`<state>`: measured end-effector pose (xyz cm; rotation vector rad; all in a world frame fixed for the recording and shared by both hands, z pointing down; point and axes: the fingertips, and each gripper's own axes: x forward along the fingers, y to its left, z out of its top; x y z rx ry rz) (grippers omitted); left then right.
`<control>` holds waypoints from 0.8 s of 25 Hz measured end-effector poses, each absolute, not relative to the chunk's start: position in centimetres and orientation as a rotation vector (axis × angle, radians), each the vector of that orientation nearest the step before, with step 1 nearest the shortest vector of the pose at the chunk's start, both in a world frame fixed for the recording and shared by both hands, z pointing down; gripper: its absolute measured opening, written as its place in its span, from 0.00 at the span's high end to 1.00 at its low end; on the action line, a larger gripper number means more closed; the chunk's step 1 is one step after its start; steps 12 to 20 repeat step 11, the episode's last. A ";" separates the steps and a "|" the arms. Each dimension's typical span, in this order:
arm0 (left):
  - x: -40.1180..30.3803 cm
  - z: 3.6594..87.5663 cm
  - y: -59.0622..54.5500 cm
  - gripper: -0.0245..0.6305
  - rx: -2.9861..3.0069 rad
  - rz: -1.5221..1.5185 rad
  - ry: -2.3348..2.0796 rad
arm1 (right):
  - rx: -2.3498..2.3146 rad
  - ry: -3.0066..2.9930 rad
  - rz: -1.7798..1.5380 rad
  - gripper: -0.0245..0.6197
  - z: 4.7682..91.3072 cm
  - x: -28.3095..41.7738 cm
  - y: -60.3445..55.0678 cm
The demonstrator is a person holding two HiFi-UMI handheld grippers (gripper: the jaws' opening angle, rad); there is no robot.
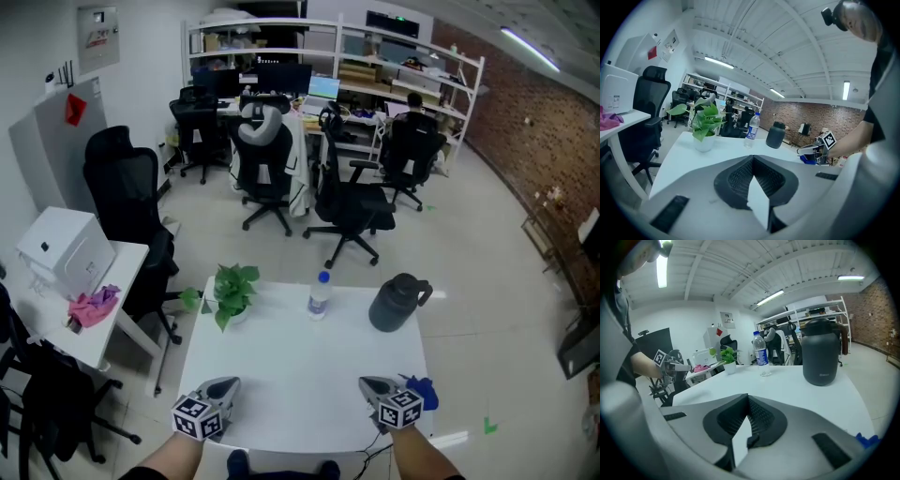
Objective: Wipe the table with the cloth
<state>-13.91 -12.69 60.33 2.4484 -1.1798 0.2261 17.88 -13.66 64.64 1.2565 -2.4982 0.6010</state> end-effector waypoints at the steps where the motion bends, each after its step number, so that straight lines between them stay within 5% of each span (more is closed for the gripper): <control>1: -13.8 60.3 -12.7 0.96 2.450 0.225 -1.178 | 1.258 -2.495 0.598 0.96 64.7 18.0 -13.6; 20: -14.0 60.3 -12.3 0.96 2.455 0.223 -1.178 | 1.273 -2.477 0.585 0.96 64.6 18.4 -13.3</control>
